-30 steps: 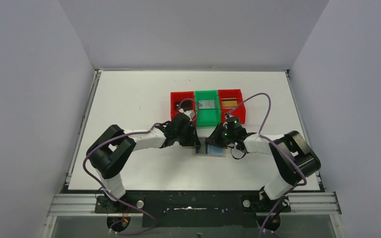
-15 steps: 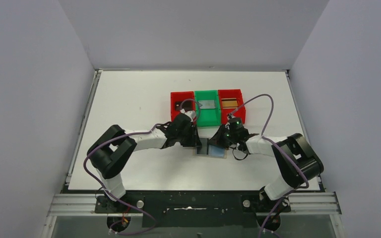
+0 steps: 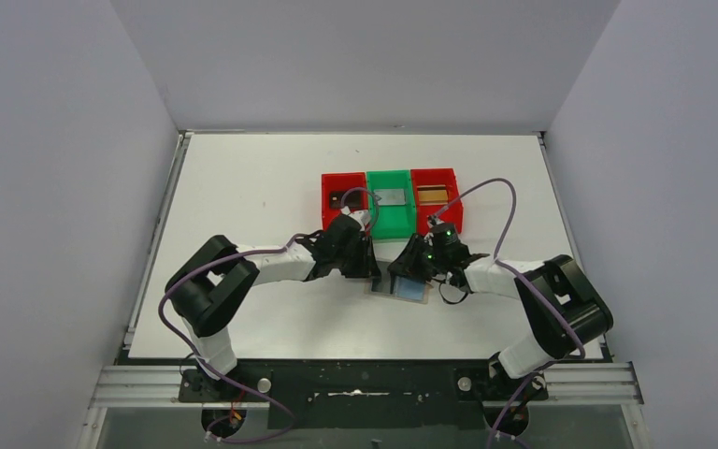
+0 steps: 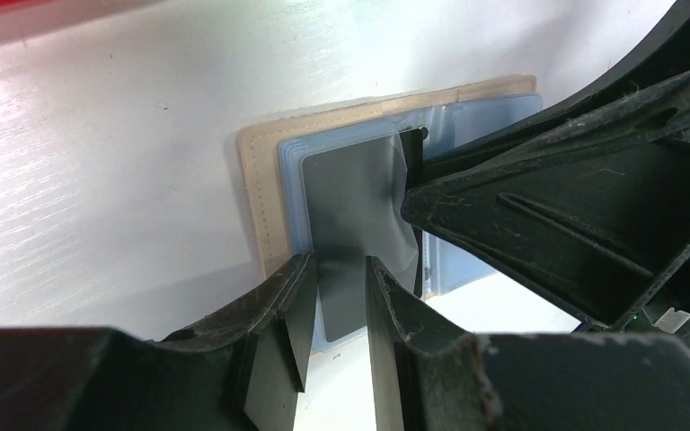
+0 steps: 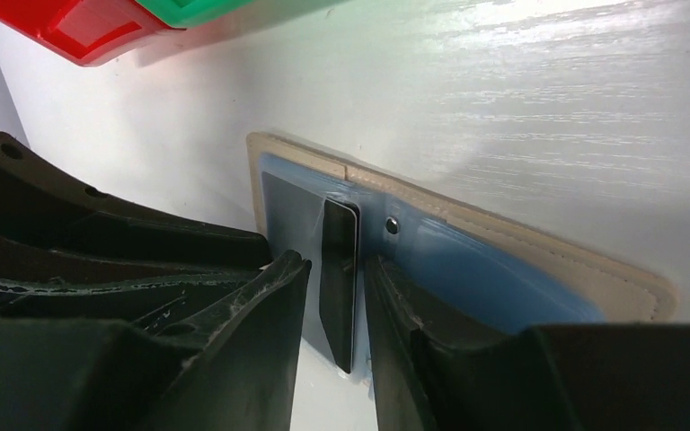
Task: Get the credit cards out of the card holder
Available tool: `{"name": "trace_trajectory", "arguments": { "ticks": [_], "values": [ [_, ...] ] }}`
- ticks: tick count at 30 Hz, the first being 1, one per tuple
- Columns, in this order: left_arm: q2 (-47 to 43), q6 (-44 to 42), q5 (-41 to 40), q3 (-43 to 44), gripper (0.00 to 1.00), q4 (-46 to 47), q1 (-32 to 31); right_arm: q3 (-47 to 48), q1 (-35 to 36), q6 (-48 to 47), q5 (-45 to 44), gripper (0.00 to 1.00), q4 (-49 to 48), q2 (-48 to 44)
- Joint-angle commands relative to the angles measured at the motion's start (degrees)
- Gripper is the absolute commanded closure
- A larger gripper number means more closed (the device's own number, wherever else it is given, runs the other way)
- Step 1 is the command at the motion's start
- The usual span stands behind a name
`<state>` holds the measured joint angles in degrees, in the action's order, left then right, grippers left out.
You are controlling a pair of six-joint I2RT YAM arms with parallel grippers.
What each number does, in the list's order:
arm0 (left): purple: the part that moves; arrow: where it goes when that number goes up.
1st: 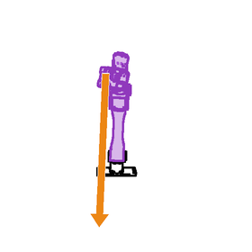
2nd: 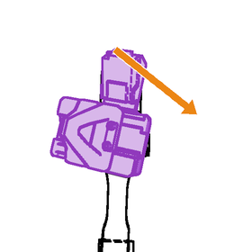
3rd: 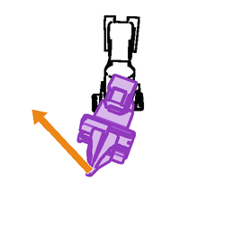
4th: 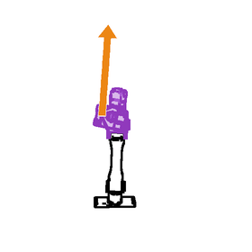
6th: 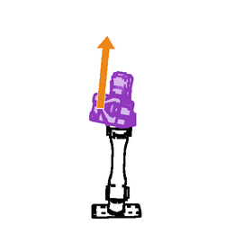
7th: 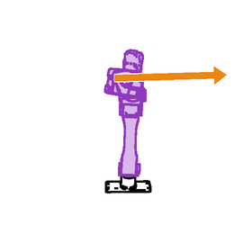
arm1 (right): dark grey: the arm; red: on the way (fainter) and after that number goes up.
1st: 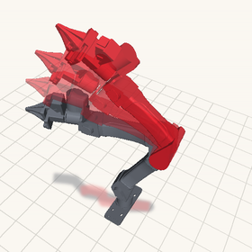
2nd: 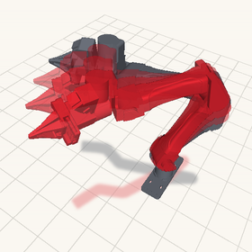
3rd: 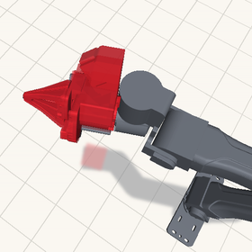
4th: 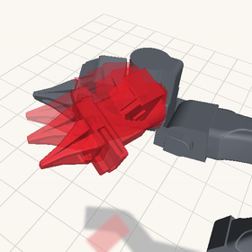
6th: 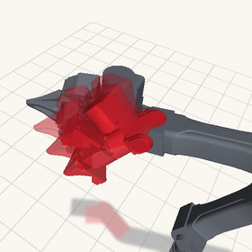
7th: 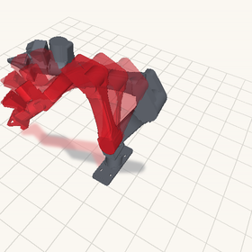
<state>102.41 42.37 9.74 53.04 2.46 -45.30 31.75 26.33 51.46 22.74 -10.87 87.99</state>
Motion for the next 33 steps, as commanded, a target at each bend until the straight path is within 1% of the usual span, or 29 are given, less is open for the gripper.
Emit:
{"name": "trace_trajectory", "arguments": {
  "ticks": [1,5,8,13,16,19,28,29,31,33],
  "values": [
    [1.84,-0.83,0.35,-0.65,0.73,-2.54,-0.47,0.37,1.61,-0.65,-3.32,0.67,2.43,1.53],
    [1.61,-0.71,0.22,-0.90,0.73,-2.55,-0.49,-0.06,1.76,-1.17,-4.58,0.74,2.81,1.37],
    [1.53,-0.70,0.30,-0.92,0.73,-2.46,-0.47,0.41,1.80,-2.10,-4.69,0.83,3.02,0.72],
    [1.49,-0.73,0.27,-0.74,0.73,-2.67,-0.45,1.43,1.55,-2.80,-5.43,0.89,4.92,-0.69],
    [1.39,-0.69,0.87,-0.90,0.73,-2.55,-0.40,1.30,-0.11,-3.11,-5.21,0.96,5.87,-0.96],
    [1.39,-0.78,0.93,-1.04,0.73,-2.63,-0.40,0.37,-1.51,-2.90,-4.04,0.96,4.97,-2.42],
    [1.90,-0.82,1.62,-1.02,0.73,-1.84,-0.31,0.67,-1.70,-4.62,-4.88,0.96,8.30,-4.10],
    [2.01,-0.87,1.76,-0.90,0.73,-1.95,-0.31,0.69,-1.59,-4.69,-5.61,0.95,8.92,-4.24],
    [1.94,-0.83,1.88,-0.98,0.73,-1.94,-0.32,0.16,-1.63,-4.36,-5.61,0.86,8.59,-4.37],
    [1.92,-0.81,2.17,-1.17,0.73,-1.45,-0.32,-0.38,-1.55,-3.51,-4.29,0.79,6.94,-4.28]
  ]
}}
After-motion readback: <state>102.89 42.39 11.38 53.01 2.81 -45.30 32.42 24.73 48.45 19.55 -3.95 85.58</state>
